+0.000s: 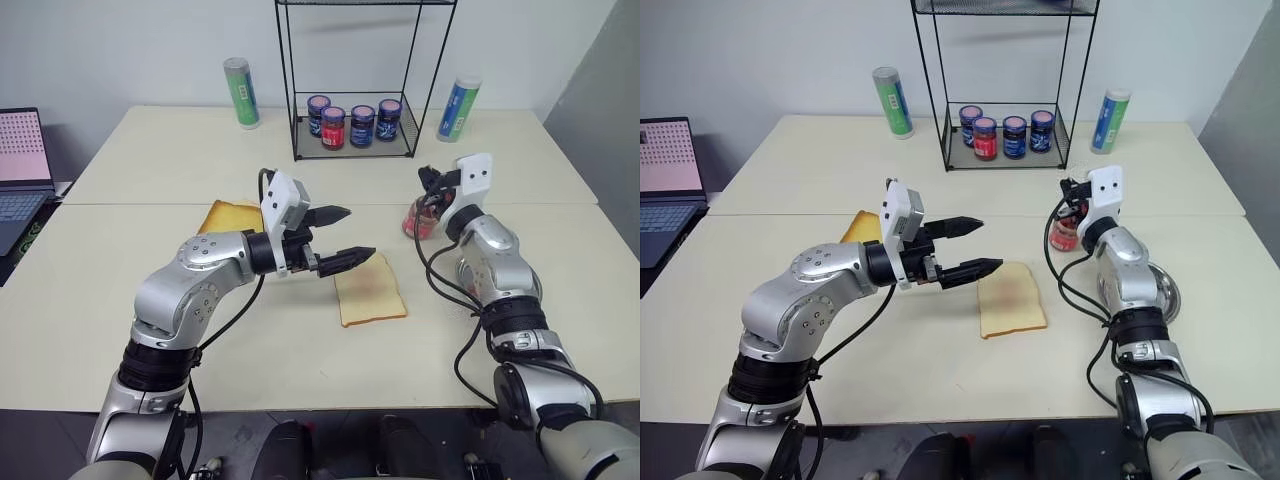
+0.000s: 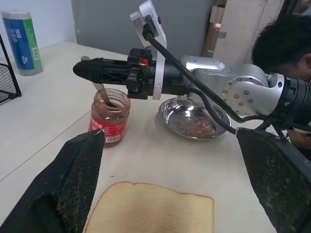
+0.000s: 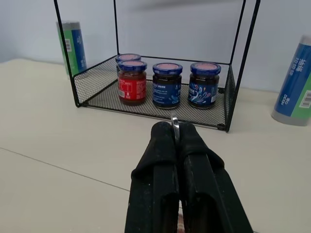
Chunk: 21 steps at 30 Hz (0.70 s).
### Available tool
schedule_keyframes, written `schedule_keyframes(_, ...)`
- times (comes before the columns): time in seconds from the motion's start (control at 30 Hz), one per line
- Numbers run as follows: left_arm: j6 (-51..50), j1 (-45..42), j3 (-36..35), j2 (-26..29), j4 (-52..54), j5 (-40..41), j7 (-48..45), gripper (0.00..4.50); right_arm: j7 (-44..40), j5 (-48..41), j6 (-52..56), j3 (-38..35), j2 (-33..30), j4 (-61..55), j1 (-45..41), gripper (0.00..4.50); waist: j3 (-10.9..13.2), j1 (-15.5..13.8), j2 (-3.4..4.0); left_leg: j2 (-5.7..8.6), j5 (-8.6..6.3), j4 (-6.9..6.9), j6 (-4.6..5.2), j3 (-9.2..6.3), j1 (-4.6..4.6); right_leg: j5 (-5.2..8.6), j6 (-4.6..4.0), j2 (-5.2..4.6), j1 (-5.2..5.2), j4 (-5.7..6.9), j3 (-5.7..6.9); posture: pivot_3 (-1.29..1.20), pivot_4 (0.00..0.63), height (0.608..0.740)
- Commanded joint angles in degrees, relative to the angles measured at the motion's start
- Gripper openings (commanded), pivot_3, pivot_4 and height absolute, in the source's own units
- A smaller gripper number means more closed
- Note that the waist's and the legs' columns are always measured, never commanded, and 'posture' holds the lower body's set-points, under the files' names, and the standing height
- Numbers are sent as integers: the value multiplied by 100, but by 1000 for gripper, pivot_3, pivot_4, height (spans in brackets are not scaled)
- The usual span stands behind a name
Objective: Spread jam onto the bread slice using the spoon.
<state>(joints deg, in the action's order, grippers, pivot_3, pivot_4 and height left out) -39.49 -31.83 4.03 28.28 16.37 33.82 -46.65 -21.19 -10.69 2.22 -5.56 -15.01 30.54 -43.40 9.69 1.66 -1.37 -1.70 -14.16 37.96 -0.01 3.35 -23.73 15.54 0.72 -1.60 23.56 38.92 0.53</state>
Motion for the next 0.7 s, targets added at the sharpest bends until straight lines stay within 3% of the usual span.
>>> schedule_keyframes(0.03,107,-31,-124,-11,219,41,39,4500,-8,-19,56,-57,-33,-265,37,61,0,0,0,0,0,0,0,0,0,0,0,0,0,0,0,0,150,740)
schedule_keyframes(0.7,167,-39,-78,-19,156,7,60,4500,-5,50,329,-1,-7,-537,528,61,-1,-1,0,0,0,1,0,-2,2,0,0,0,-3,0,2,0,150,740)
